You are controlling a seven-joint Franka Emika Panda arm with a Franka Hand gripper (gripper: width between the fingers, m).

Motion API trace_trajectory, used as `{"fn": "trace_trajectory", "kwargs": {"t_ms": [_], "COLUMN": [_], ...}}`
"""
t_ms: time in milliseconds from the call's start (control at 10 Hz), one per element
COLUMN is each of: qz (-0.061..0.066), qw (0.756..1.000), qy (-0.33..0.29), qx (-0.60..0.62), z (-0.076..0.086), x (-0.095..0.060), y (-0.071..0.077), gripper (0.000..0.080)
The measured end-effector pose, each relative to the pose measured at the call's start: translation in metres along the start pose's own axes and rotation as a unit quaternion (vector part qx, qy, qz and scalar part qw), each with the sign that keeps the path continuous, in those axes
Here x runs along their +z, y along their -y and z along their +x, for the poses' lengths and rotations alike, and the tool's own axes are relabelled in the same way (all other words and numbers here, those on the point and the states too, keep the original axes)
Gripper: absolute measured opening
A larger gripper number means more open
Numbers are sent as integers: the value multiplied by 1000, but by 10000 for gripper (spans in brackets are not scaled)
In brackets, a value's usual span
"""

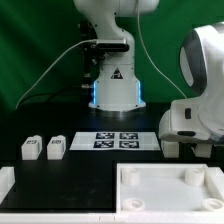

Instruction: Assemble one leg

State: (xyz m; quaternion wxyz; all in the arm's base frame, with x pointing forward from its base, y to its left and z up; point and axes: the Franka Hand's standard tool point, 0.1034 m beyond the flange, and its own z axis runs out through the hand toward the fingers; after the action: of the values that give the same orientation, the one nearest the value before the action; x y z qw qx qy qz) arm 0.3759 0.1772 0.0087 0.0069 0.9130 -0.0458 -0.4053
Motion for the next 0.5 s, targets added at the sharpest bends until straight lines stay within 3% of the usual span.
{"fn": "trace_trajectory", "kwargs": {"t_ms": [500], "qz": [0], "qw": [1000], "qy": [0], "qx": [0], "z": [0], "x": [0], "y": [0], "gripper": [289]}}
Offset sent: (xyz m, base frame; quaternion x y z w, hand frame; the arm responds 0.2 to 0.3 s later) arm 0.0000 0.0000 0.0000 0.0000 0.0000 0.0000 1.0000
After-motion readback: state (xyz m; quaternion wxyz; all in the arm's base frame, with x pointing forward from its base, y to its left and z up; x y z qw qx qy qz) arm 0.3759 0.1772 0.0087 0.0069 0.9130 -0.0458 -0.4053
